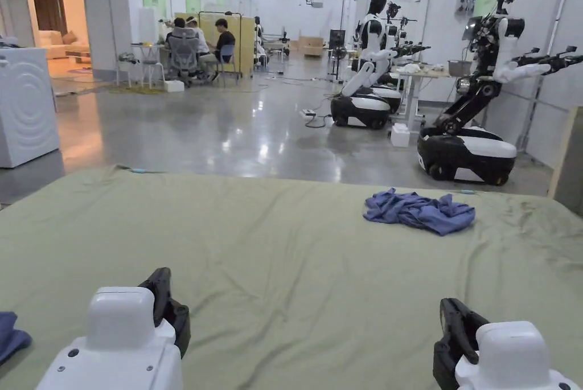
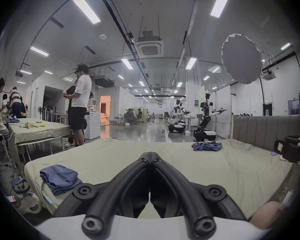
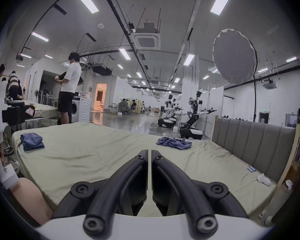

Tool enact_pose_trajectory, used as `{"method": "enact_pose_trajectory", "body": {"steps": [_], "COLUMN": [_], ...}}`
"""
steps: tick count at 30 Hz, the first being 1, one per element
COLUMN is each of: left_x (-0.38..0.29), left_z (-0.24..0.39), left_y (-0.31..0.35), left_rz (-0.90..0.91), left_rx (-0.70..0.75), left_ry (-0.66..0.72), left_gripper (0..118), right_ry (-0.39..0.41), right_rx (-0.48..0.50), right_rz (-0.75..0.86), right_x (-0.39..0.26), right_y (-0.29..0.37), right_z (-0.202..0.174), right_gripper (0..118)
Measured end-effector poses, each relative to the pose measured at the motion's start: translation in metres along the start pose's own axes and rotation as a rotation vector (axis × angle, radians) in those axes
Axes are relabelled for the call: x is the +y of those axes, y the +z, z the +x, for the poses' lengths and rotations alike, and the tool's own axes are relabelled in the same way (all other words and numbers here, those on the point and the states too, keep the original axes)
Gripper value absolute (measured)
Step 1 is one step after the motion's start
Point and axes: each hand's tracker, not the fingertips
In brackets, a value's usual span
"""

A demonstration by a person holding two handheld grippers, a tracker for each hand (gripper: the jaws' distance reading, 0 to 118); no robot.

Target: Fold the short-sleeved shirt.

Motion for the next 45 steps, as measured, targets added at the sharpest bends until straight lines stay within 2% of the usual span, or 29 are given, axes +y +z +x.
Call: {"method": "enact_pose_trajectory", "body": {"steps": [3, 12, 13, 14, 15, 16, 17, 18, 19, 22, 26, 32, 36, 39, 41, 45], "left_x": [-0.008, -0.028, -0.029, -0.029, -0.029, -0.029, -0.03, -0.03, -0.03, -0.03, -0.032, -0.033, -0.034, -0.034, -0.034, -0.034], "left_z": [0.002, 0.013, 0.013, 0.013, 0.014, 0.015, 0.016, 0.016, 0.016, 0.018, 0.022, 0.023, 0.02, 0.017, 0.018, 0.016], "left_y": [0.002, -0.001, -0.001, -0.001, 0.0, -0.001, -0.003, -0.002, -0.001, -0.005, -0.009, -0.011, -0.011, -0.008, -0.008, -0.008], "left_rz": [0.009, -0.03, -0.029, -0.031, -0.032, -0.037, -0.042, -0.033, -0.015, -0.006, -0.006, -0.013, -0.019, -0.015, -0.014, -0.013], "left_rx": [0.009, 0.022, 0.009, -0.002, -0.002, 0.001, 0.009, 0.015, 0.019, 0.016, 0.023, 0.066, 0.037, 0.023, 0.028, 0.023], "left_ry": [-0.016, -0.09, -0.079, -0.067, -0.066, -0.069, -0.076, -0.079, -0.084, -0.09, -0.111, -0.106, -0.093, -0.074, -0.072, -0.066], "left_gripper": [0, 1, 13, 36, 73, 111, 118, 118, 118, 118, 118, 118, 118, 118, 118, 118], "right_ry": [-0.04, -0.04, -0.036, -0.03, -0.028, -0.033, -0.041, -0.044, -0.048, -0.066, -0.015, -0.011, -0.056, -0.078, -0.108, -0.115], "right_rx": [0.004, -0.027, -0.031, -0.037, -0.041, -0.044, -0.05, -0.053, -0.056, -0.091, -0.123, -0.149, -0.071, -0.121, -0.121, -0.123], "right_rz": [-0.018, -0.034, -0.03, -0.026, -0.021, -0.015, -0.013, -0.016, -0.024, 0.053, 0.029, 0.007, -0.012, -0.022, -0.019, -0.005], "right_x": [-0.008, -0.019, -0.02, -0.02, -0.021, -0.022, -0.022, -0.022, -0.021, -0.019, -0.017, -0.021, -0.022, -0.022, -0.023, -0.025], "right_y": [0.004, -0.001, -0.002, -0.002, -0.003, -0.003, -0.003, -0.004, -0.006, 0.004, 0.001, -0.006, -0.009, -0.01, -0.009, -0.005], "right_z": [0.004, 0.006, 0.006, 0.005, 0.006, 0.006, 0.007, 0.008, 0.009, 0.011, 0.007, 0.004, 0.008, 0.009, 0.012, 0.012], "right_gripper": [6, 6, 6, 6, 11, 32, 60, 95, 118, 118, 118, 118, 118, 118, 118, 118]}}
